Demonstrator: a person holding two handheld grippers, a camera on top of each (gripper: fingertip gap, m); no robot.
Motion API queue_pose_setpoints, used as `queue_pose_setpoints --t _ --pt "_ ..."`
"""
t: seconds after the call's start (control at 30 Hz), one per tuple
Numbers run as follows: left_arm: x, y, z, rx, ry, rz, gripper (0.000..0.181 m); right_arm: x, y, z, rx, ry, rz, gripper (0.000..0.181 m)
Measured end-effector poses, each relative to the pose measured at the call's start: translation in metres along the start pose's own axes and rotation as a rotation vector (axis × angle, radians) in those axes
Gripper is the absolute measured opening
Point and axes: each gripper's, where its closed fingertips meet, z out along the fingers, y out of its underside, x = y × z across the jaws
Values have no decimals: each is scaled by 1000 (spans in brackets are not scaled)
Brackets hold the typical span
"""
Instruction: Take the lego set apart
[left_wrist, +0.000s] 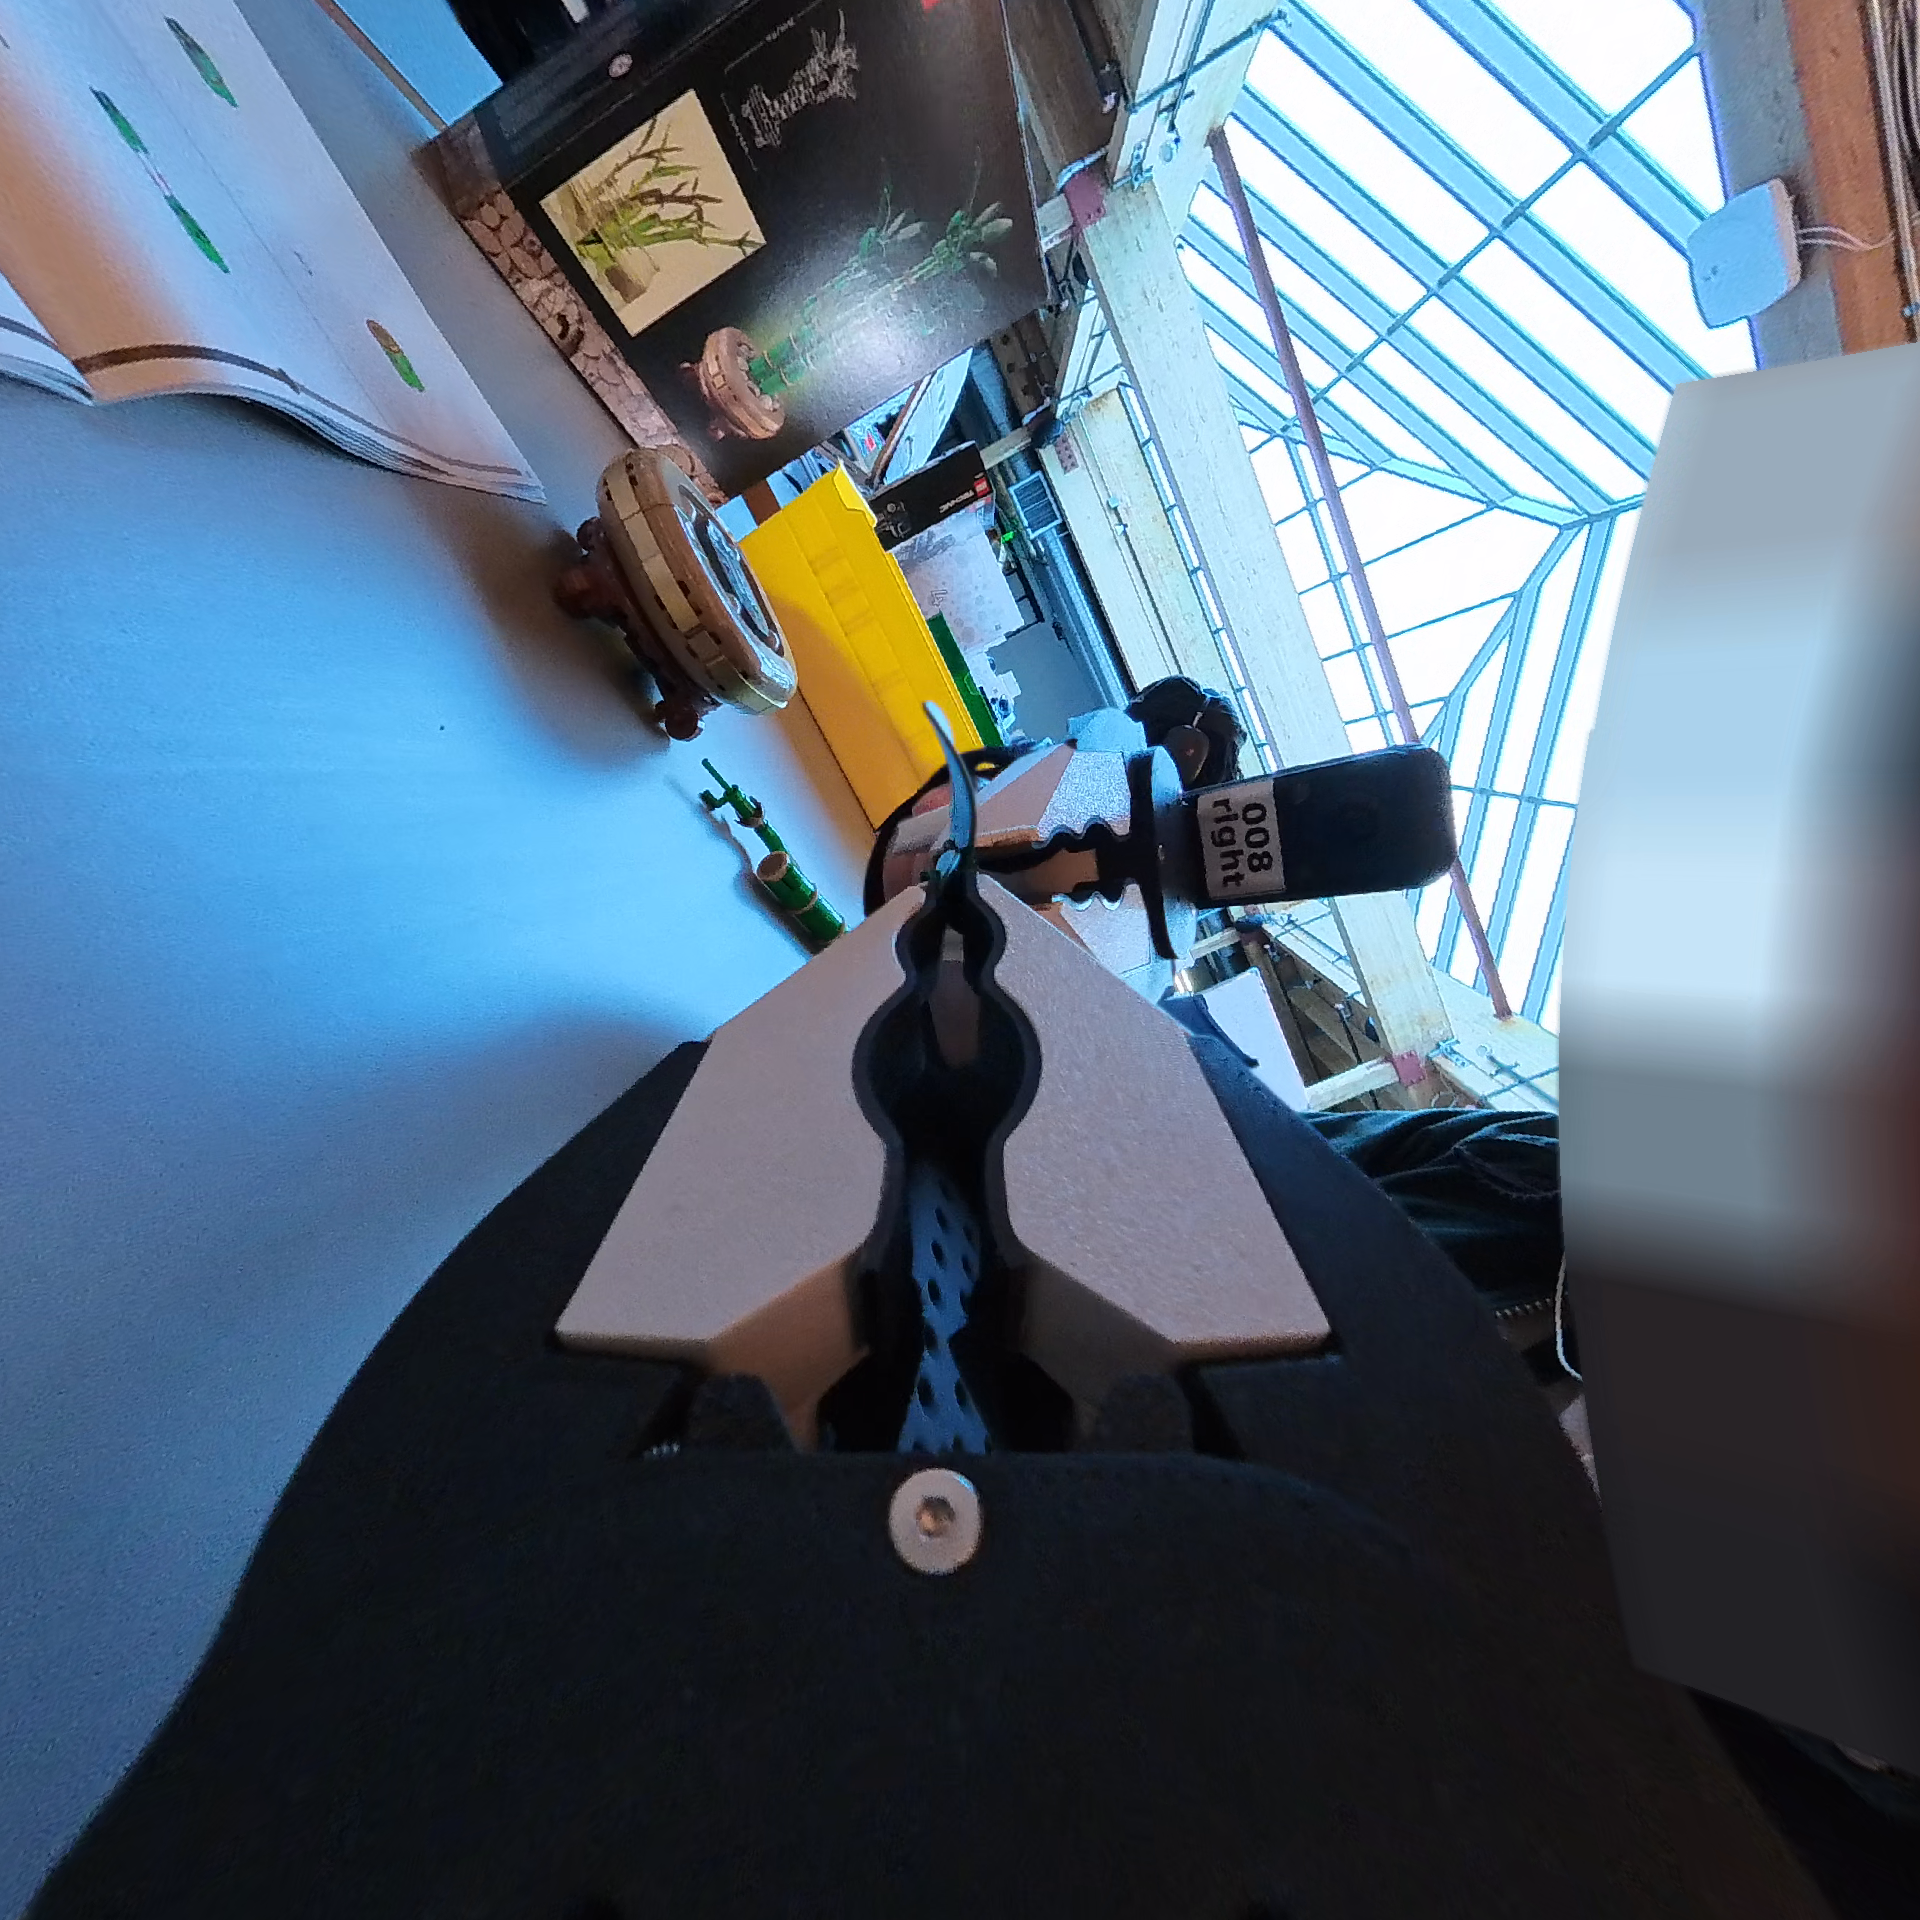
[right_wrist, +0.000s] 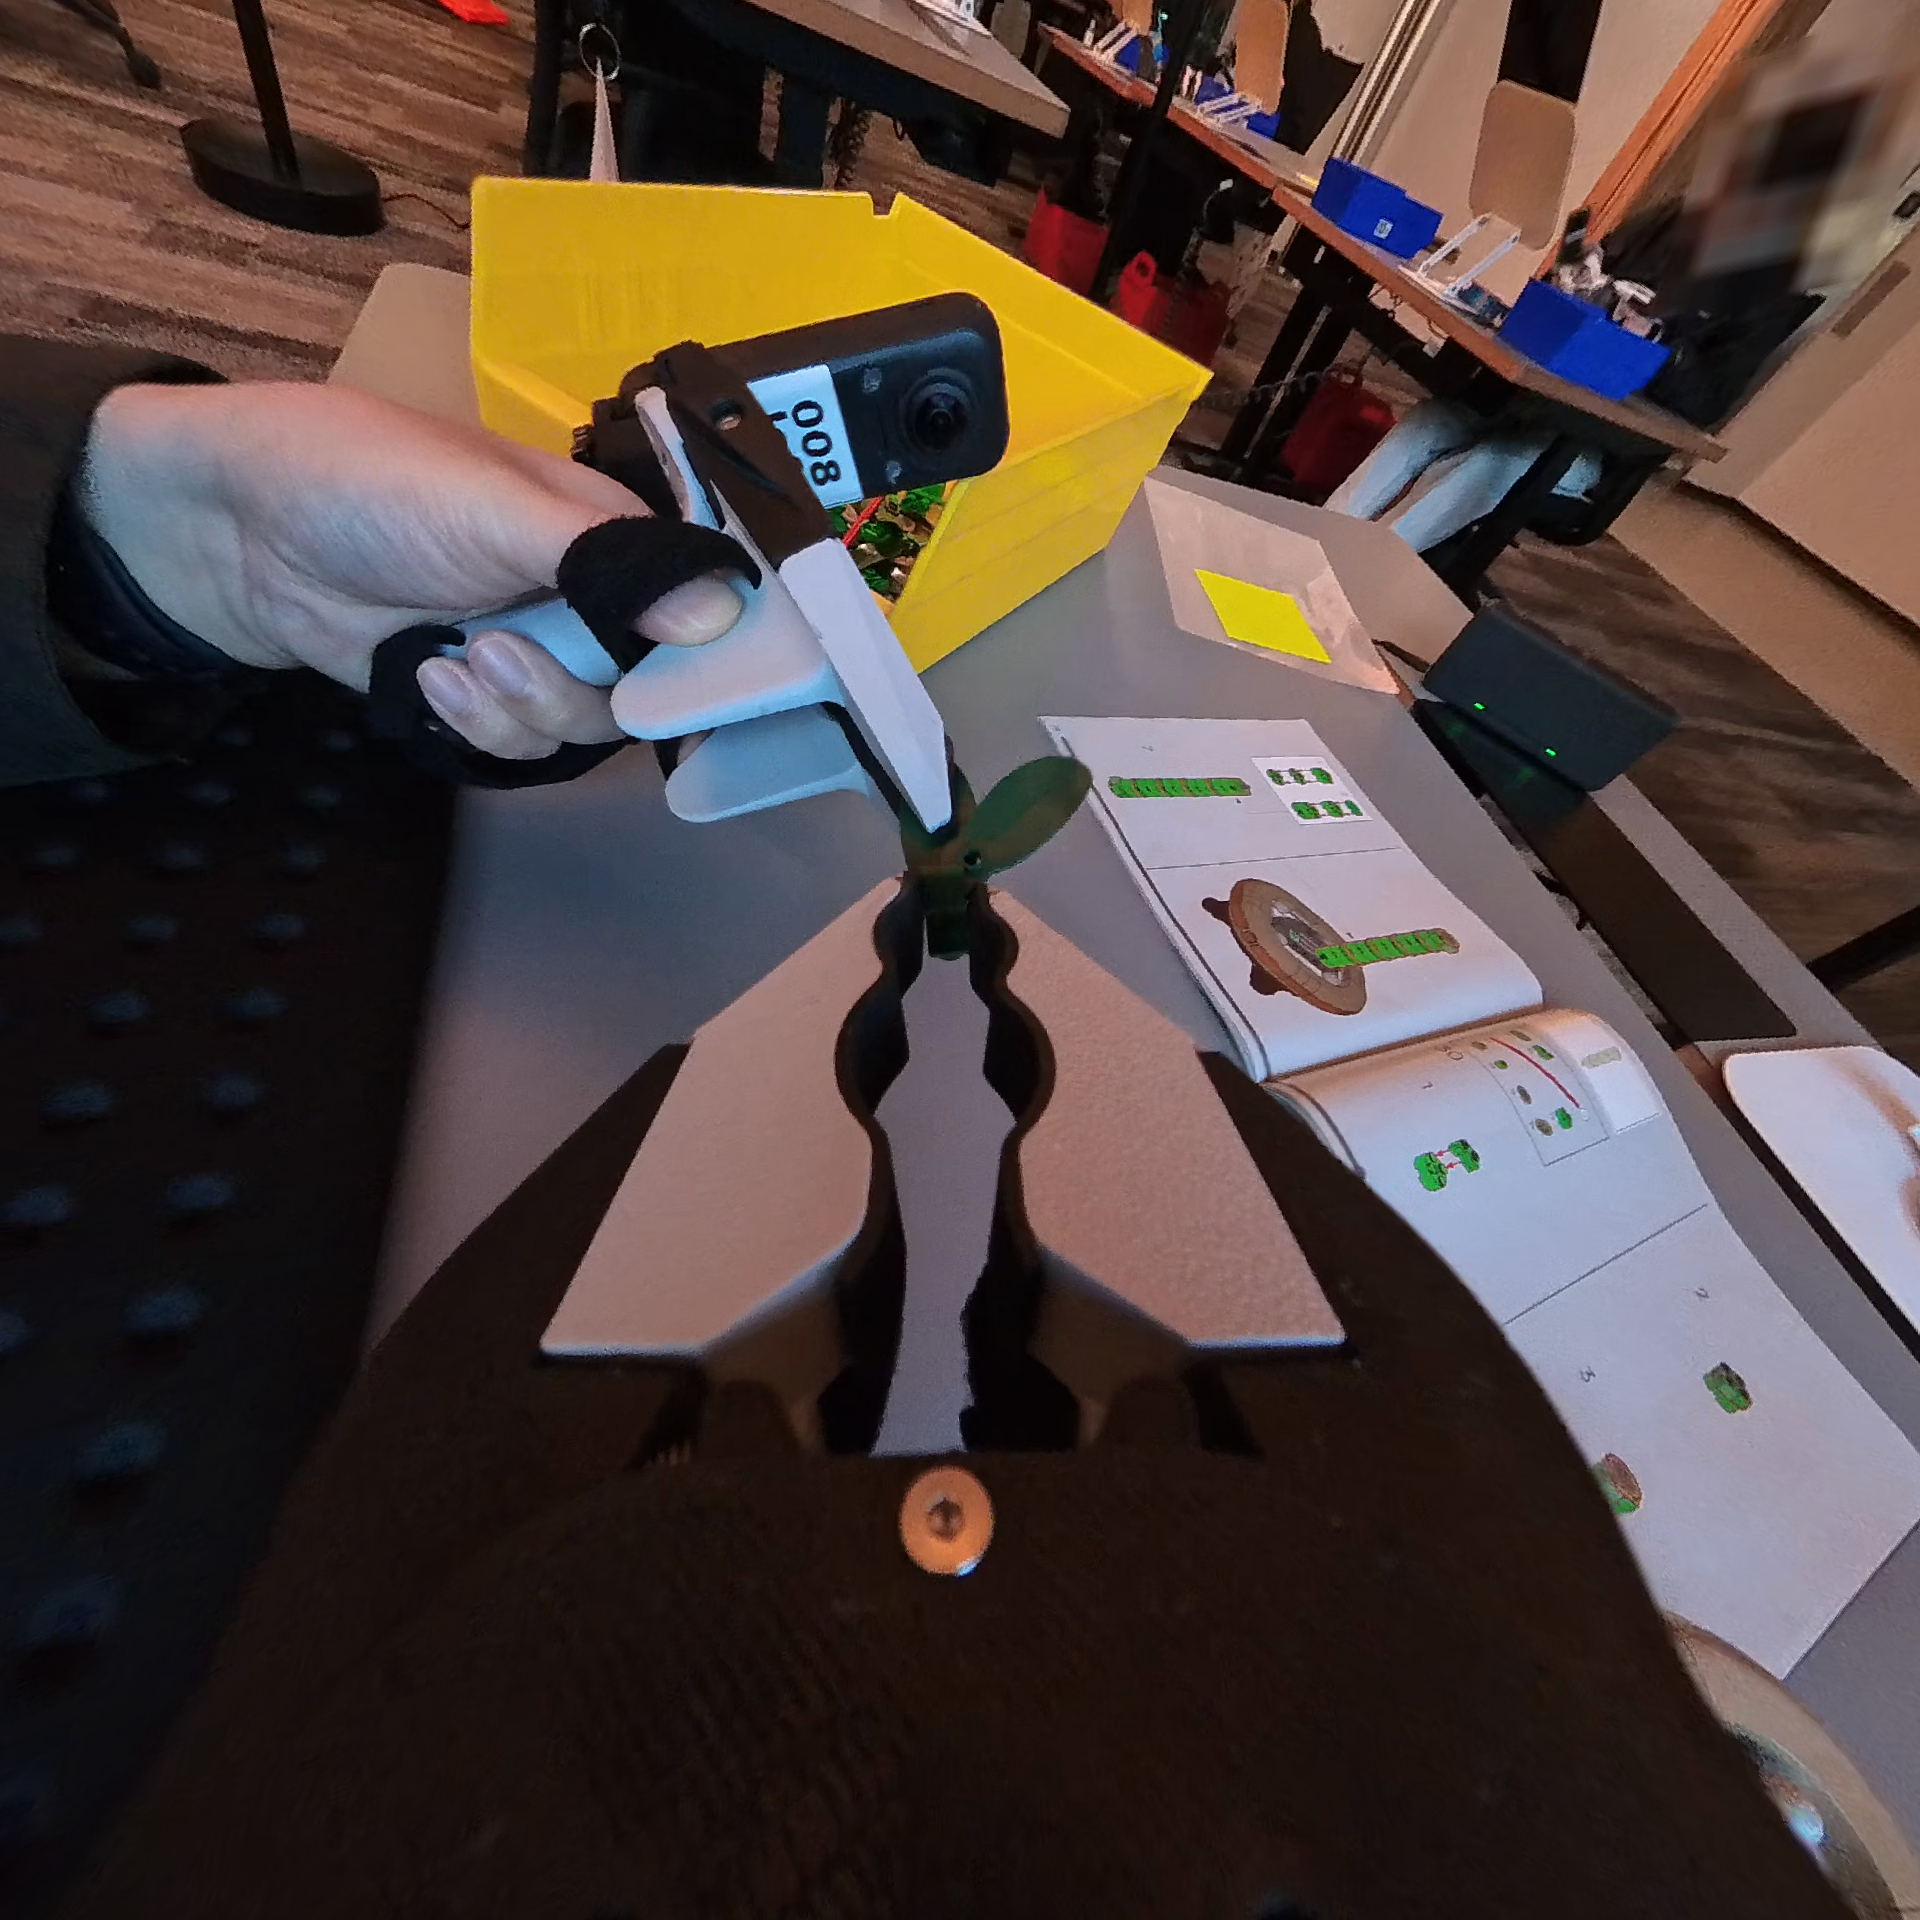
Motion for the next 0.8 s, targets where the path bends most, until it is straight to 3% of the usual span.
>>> queue_pose_setpoints --t 0.23,0.47,0.57,0.6,0.8 --pt "11 -1 1 -13 0 114 4 0 -7 -5 114 -206 419 7" --pt "13 -2 1 -4 13 121 6 1 -7 -3 183 -388 760 7" --pt "26 -6 2 32 98 114 10 5 -15 -8 279 -518 987 6" --pt "24 -7 3 36 94 103 21 7 -16 -9 304 -536 1033 6" --pt "11 1 8 -18 -15 157 28 2 -15 -3 289 -560 1067 7"
